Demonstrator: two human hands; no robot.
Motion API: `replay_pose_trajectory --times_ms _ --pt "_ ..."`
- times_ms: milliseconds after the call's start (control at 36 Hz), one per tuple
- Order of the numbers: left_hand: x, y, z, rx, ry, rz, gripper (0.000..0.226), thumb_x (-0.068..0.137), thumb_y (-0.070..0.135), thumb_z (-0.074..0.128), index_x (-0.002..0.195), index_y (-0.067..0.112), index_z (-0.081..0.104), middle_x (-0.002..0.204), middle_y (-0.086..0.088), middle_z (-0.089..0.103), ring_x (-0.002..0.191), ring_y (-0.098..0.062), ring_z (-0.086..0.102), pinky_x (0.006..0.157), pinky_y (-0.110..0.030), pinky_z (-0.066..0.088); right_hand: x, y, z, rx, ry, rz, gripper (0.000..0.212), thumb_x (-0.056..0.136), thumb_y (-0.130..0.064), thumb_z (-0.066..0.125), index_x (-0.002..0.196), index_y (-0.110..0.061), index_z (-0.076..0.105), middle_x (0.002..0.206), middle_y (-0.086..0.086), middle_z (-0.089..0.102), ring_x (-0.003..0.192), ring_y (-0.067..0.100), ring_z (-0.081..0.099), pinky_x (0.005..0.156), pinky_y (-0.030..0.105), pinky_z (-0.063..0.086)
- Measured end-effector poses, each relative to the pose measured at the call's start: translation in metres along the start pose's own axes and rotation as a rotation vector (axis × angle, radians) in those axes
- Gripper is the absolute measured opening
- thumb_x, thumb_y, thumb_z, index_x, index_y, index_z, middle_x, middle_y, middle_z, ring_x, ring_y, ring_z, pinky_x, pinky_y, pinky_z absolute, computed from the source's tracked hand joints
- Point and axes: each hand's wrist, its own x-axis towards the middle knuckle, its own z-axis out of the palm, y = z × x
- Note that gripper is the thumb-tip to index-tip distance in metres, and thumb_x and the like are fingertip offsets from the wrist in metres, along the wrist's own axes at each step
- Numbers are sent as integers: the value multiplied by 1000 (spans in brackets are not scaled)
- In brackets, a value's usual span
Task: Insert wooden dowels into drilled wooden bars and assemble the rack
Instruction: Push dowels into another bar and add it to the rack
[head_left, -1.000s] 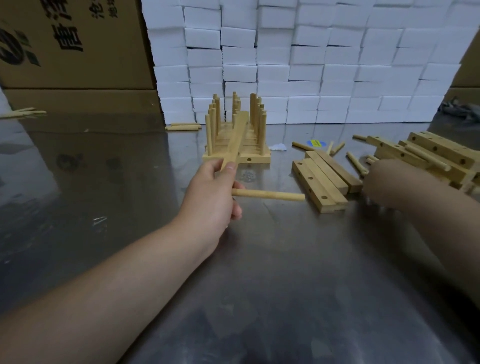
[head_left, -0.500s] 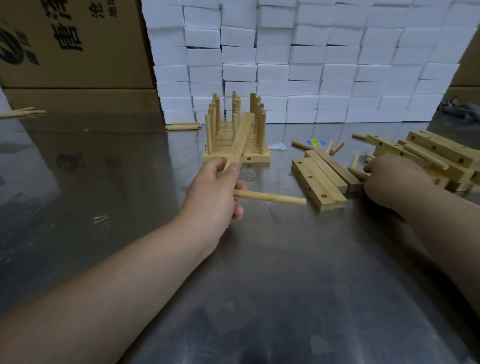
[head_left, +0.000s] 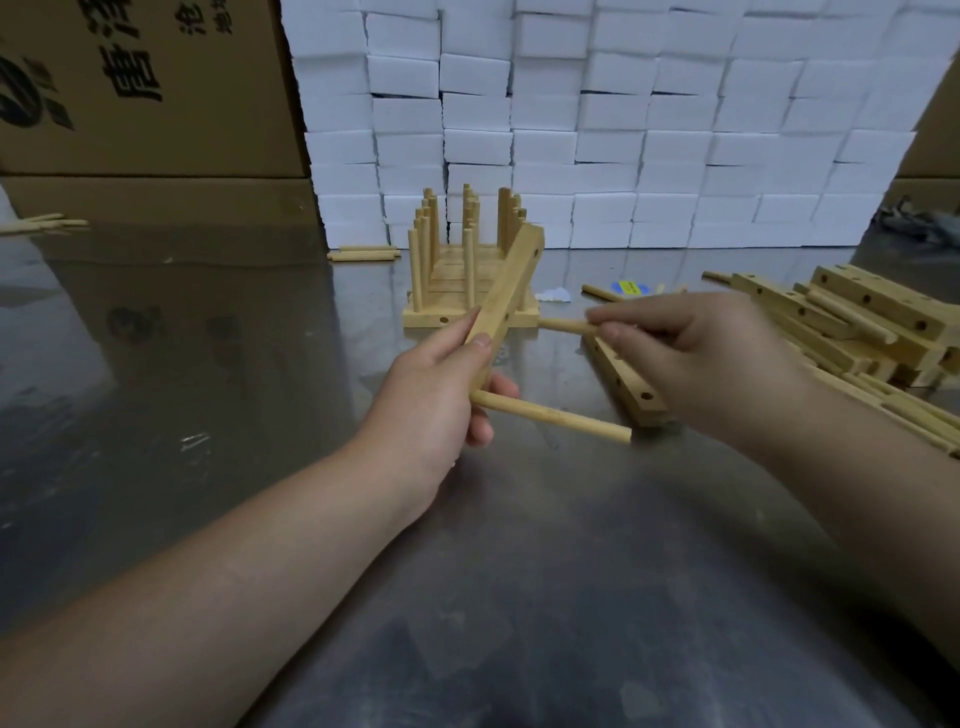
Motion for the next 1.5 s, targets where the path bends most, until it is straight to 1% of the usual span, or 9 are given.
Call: replay_pose_trajectory --times_ms 83,389,694,778,889,1000,1167,1361,1500 --pt "-1 0 1 6 -26 16 31 98 26 42 125 33 55 59 4 64 37 -8 44 39 -17 39 -2 -3 8 40 -59 -59 22 88 -21 57 107 -23 70 62 -41 50 72 -31 46 65 -6 32" --pt "-2 1 1 -39 -34 5 26 99 25 41 115 34 60 57 2 61 37 -9 43 40 -19 39 -7 -6 10 40 -10 -147 23 90 -20 57 109 -19 69 83 -41 45 79 -37 38 71 -9 28" --pt "-4 5 2 -28 -35 3 26 98 18 43 98 34 63 69 7 69 44 -5 49 42 -18 42 -6 -5 11 26 8 -116 24 90 -23 55 109 -19 69 74 -37 48 76 -32 42 71 -7 30" --pt "-5 5 2 -11 -17 21 28 96 16 44 92 34 64 76 10 71 45 -3 51 43 -17 42 -6 -7 13 1 -26 -97 26 91 -26 53 112 -21 67 76 -23 57 78 -15 47 71 -6 31" --pt "-5 3 2 14 -23 26 27 97 18 43 110 27 65 80 10 70 45 -5 49 43 -19 42 -7 -9 15 -35 -93 -46 26 87 -38 51 110 -35 62 73 -20 58 73 -3 53 61 7 38" --pt "-5 1 1 31 -52 48 34 98 19 43 123 37 56 78 10 69 41 -7 44 44 -20 42 -6 -10 13 -31 -139 -37 21 86 -37 54 107 -36 60 76 -14 59 72 2 54 63 25 43" --pt "-4 1 2 37 -39 50 32 97 21 43 116 42 58 72 11 67 40 -7 42 44 -22 41 -7 -7 15 -34 -108 -63 20 87 -33 56 106 -31 63 62 -21 48 65 -13 48 53 8 30" --pt "-2 -2 2 72 -33 57 32 97 25 45 124 38 57 68 12 63 38 -5 40 47 -25 43 -8 -9 14 -40 -73 -89 19 87 -33 55 102 -31 65 55 -20 49 62 -10 49 51 18 31" --pt "-1 -1 2 77 -28 63 33 96 24 45 125 32 59 67 10 62 40 -6 40 45 -22 42 -9 -10 15 -32 -59 -92 22 86 -36 52 101 -29 66 59 -19 51 66 -10 49 52 6 32"
